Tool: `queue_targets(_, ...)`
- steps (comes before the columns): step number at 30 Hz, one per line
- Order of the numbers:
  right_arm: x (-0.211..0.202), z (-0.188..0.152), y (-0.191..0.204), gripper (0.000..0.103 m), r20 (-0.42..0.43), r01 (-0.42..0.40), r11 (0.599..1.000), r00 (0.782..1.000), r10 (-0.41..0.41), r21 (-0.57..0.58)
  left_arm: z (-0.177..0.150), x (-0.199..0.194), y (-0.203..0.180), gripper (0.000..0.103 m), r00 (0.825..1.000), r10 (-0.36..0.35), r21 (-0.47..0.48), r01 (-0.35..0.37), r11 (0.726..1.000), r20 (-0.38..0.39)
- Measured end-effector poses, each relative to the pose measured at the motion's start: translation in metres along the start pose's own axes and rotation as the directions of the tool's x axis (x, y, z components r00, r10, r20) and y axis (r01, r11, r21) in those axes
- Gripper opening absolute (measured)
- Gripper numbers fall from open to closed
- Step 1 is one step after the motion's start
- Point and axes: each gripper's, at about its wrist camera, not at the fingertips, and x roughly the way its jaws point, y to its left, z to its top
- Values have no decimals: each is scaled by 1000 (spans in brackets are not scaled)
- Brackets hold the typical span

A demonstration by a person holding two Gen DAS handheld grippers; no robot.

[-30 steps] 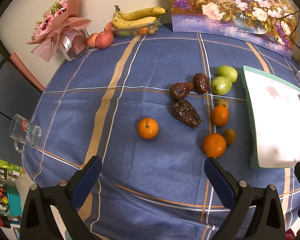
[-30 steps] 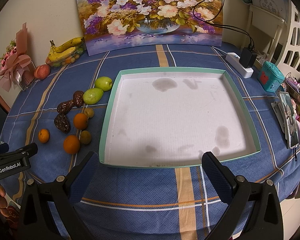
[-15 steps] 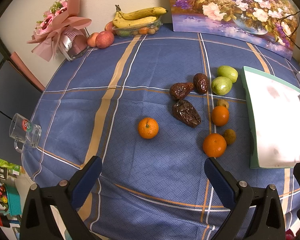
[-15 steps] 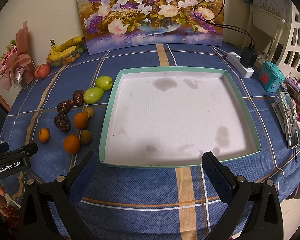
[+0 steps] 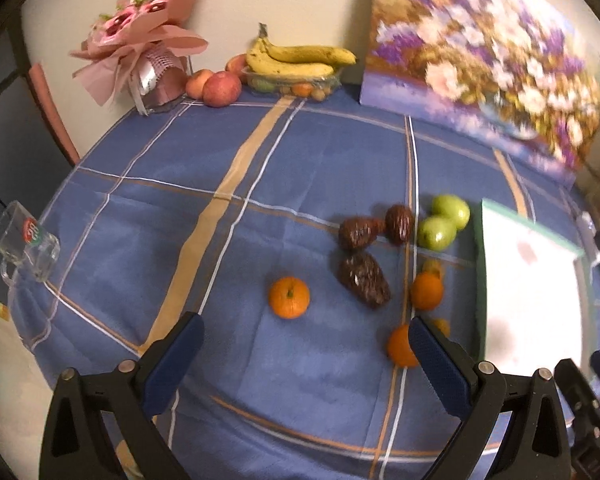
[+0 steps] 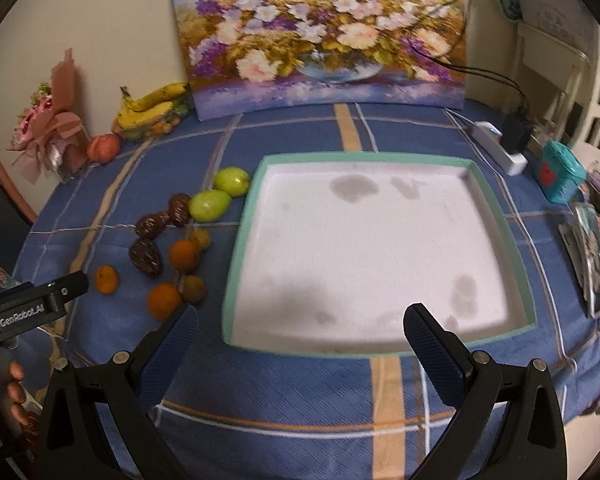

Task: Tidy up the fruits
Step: 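Move left tool toward a mandarin while right tool approaches a small olive-brown fruit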

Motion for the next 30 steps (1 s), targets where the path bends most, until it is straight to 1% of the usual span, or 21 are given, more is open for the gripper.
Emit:
queue_targets(3,2,10,8,103,19,-48,999,999,48,-8,5,1,6,103,1000,-24,-29,24,999,8)
queue_targets(6,4,18,16,102,36,-92,995,995,93,-22,8,4,14,103,1000,-10,-41,11,999,12)
queue_targets(8,5,22,22,102,44,-119,992,992,121,-31,12,6,20,103,1000,-19,-55,20,998,11)
queue_targets(13,5,32,34,102,74,-163,985,983,166,-55,18,5,32,103,999,34,-80,-32,996,17)
queue_targets(18,7,43,53,102,97,-176,977,977,188,-124,24,14,34,103,999,33,-100,-35,994,-16)
queue_targets(24,17,57,70,102,85,-212,962,970,229,-171,32,27,33,102,998,28,-116,-35,993,-62)
queue_targets(25,19,60,72,101,89,-203,963,971,222,-178,34,29,32,101,998,23,-115,-31,993,-64)
queue_targets(27,21,65,73,95,96,-194,964,972,214,-182,36,31,30,99,998,19,-113,-27,993,-68)
queue_targets(29,23,69,71,88,98,-207,964,969,225,-168,39,35,28,98,997,11,-106,-19,994,-79)
queue_targets(30,23,71,70,87,98,-216,963,967,234,-163,39,36,27,98,997,8,-105,-16,994,-83)
